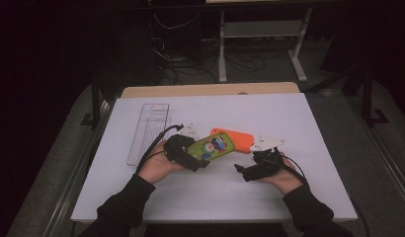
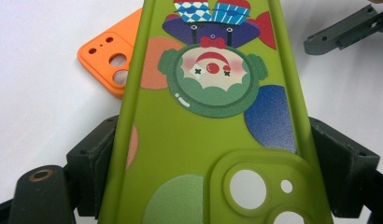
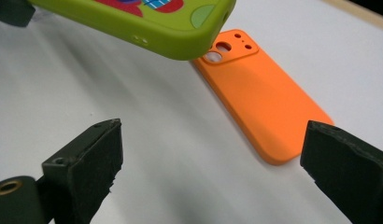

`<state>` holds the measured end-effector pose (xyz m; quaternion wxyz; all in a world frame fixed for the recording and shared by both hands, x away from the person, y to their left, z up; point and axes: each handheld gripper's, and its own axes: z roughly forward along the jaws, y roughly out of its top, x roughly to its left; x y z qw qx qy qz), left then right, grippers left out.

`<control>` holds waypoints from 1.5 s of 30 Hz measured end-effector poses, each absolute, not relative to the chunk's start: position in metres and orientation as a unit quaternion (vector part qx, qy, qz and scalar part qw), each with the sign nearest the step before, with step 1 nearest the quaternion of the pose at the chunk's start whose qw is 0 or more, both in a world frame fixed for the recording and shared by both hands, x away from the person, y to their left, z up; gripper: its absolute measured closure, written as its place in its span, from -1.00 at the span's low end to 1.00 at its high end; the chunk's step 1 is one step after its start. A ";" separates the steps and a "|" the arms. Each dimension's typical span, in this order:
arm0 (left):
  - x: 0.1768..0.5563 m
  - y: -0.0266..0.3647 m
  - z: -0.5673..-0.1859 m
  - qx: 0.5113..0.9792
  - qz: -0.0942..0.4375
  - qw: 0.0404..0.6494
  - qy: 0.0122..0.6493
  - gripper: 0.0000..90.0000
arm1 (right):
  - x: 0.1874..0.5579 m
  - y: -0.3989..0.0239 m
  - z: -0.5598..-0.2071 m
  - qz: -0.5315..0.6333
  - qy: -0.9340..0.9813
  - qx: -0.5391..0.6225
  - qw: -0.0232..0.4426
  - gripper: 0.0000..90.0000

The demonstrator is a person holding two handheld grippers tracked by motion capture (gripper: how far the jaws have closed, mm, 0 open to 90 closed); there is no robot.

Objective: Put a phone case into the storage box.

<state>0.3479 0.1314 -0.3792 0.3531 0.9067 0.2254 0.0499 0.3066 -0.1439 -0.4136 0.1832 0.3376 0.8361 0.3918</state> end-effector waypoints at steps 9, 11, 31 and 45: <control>0.349 0.134 -0.378 0.902 0.048 0.363 0.230 -0.65 | 0.302 -0.141 -0.412 0.375 0.844 0.303 0.234 -0.88; 0.350 0.134 -0.378 0.902 0.048 0.363 0.230 -0.65 | 0.301 -0.139 -0.411 0.375 0.843 0.304 0.238 -0.88; 0.349 0.131 -0.378 0.909 0.048 0.355 0.214 -0.65 | 0.292 -0.131 -0.410 0.318 0.852 0.216 0.356 -0.88; 0.350 0.130 -0.378 0.912 0.049 0.351 0.207 -0.65 | 0.287 -0.125 -0.413 0.276 0.844 0.156 0.432 -0.85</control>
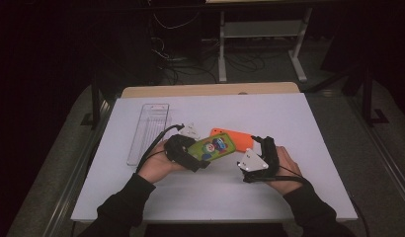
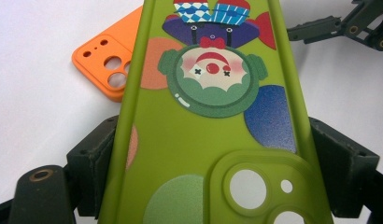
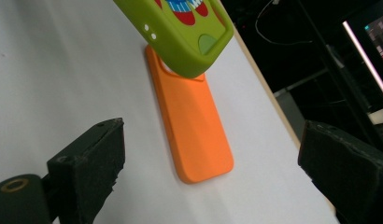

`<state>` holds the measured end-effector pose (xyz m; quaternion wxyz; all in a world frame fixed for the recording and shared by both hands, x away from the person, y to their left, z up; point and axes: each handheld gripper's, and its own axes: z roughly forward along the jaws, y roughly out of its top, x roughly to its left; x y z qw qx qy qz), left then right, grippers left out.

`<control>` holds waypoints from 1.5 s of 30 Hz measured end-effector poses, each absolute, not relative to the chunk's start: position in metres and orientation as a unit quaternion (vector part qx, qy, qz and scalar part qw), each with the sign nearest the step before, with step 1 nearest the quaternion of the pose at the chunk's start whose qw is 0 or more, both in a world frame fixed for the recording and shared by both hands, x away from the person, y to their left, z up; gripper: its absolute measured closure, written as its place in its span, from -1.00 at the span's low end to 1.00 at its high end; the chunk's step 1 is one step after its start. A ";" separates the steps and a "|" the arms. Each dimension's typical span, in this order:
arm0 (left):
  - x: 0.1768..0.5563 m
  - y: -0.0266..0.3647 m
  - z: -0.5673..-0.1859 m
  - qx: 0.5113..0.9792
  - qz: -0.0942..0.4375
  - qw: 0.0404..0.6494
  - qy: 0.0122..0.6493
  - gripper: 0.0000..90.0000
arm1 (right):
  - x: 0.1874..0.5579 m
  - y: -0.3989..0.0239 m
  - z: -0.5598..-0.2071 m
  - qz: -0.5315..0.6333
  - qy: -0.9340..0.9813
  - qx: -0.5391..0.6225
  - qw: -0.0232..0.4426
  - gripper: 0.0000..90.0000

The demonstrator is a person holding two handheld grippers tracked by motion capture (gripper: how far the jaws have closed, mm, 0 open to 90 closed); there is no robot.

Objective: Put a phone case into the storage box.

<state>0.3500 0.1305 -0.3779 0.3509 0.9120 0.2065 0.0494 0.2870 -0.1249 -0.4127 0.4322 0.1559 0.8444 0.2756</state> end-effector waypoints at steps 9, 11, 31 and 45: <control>0.348 0.129 -0.379 0.910 0.049 0.352 0.212 -0.65 | 0.283 -0.120 -0.417 0.239 0.840 0.098 0.477 -0.83; 0.349 0.128 -0.379 0.911 0.051 0.352 0.210 -0.65 | 0.282 -0.119 -0.418 0.234 0.836 0.090 0.489 -0.83; 0.347 0.123 -0.379 0.909 0.058 0.354 0.213 -0.65 | 0.276 -0.107 -0.427 0.160 0.815 -0.005 0.557 -0.88; 0.345 0.115 -0.377 0.909 0.061 0.351 0.217 -0.65 | 0.271 -0.094 -0.431 0.148 0.770 -0.061 0.617 -0.84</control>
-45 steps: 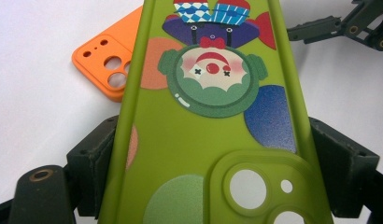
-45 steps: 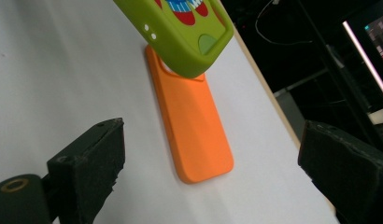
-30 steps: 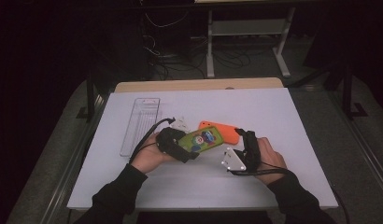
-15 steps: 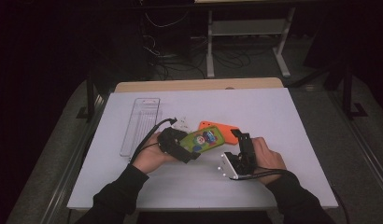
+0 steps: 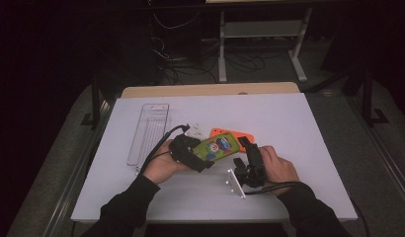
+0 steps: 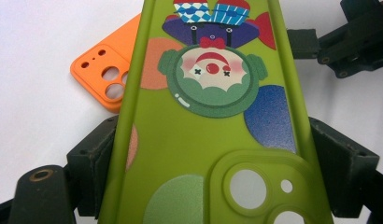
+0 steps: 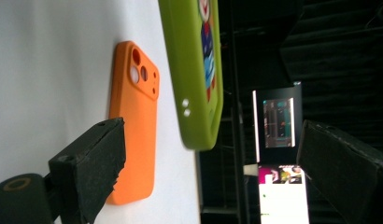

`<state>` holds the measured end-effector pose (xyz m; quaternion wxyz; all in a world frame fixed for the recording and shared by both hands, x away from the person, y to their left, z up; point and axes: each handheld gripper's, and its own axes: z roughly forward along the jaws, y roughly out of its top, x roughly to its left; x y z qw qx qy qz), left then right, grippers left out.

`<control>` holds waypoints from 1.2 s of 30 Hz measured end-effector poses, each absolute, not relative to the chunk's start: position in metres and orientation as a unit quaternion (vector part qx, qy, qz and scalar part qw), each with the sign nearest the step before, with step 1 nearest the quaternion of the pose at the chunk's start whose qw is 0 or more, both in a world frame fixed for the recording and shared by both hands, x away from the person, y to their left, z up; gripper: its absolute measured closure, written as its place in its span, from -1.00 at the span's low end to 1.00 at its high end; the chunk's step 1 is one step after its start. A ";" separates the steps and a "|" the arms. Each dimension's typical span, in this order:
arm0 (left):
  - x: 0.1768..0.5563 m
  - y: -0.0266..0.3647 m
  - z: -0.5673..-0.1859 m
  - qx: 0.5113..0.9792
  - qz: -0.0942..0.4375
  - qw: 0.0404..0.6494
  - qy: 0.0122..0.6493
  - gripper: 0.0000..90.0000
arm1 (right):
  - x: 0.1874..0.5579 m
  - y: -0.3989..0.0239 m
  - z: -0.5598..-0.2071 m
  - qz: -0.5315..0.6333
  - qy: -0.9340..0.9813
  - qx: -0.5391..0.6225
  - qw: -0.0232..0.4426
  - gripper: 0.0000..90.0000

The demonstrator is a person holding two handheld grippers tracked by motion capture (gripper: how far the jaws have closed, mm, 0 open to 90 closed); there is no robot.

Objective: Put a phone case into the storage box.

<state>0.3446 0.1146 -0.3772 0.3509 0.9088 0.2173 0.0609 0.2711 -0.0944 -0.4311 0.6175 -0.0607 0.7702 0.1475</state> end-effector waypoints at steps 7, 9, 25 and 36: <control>0.343 0.109 -0.377 0.909 0.066 0.351 0.216 -0.65 | 0.269 -0.086 -0.434 0.152 0.761 -0.071 0.627 -0.81; 0.343 0.108 -0.377 0.912 0.064 0.345 0.211 -0.65 | 0.269 -0.085 -0.435 0.152 0.760 -0.073 0.628 -0.80; 0.339 0.102 -0.376 0.913 0.070 0.348 0.201 -0.65 | 0.264 -0.079 -0.440 0.154 0.751 -0.054 0.640 -0.46; 0.339 0.102 -0.376 0.918 0.067 0.344 0.186 -0.65 | 0.262 -0.079 -0.438 0.150 0.747 -0.068 0.644 0.03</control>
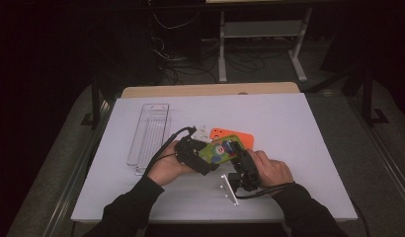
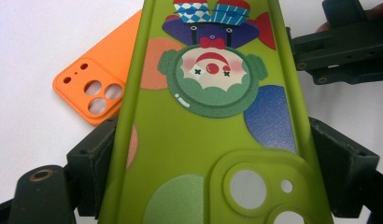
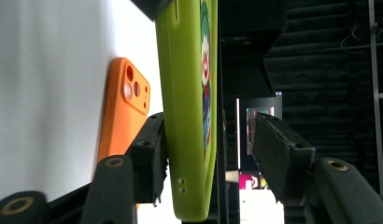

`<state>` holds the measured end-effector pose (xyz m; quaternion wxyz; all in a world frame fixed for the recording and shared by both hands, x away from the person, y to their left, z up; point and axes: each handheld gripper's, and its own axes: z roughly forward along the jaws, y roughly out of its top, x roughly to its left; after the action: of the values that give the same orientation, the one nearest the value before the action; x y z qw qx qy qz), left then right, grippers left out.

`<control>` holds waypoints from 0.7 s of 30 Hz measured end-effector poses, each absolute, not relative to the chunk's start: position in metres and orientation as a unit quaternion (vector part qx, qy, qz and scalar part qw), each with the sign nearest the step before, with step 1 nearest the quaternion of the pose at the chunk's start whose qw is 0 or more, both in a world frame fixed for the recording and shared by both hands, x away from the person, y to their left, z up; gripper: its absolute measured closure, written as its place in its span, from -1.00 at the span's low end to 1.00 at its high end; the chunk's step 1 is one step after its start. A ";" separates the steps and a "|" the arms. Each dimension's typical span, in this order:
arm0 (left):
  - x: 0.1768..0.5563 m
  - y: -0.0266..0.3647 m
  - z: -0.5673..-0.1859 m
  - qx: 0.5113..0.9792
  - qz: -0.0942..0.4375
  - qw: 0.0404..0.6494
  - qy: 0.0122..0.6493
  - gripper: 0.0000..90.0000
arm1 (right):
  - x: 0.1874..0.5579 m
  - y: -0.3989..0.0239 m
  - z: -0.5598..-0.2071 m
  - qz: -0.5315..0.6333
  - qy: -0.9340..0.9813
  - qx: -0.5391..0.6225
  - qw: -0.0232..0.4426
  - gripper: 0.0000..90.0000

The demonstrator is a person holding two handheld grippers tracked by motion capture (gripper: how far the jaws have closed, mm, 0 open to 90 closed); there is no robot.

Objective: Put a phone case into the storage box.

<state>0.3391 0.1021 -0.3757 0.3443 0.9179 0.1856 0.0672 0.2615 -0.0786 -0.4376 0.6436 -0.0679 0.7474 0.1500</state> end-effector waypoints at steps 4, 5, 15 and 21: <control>0.339 0.103 -0.376 0.918 0.065 0.346 0.184 -0.65 | 0.260 -0.078 -0.437 0.156 0.750 -0.080 0.638 0.24; 0.339 0.103 -0.375 0.917 0.064 0.347 0.185 -0.65 | 0.260 -0.078 -0.437 0.154 0.753 -0.081 0.634 0.29; 0.340 0.104 -0.374 0.913 0.054 0.357 0.192 -0.65 | 0.259 -0.076 -0.438 0.146 0.755 -0.094 0.632 0.58; 0.340 0.105 -0.375 0.911 0.049 0.360 0.196 -0.65 | 0.258 -0.075 -0.440 0.148 0.749 -0.096 0.639 0.64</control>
<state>0.3404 0.1048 -0.3748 0.3603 0.9108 0.1957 0.0491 0.2583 -0.0753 -0.4396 0.6391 -0.0958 0.7487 0.1477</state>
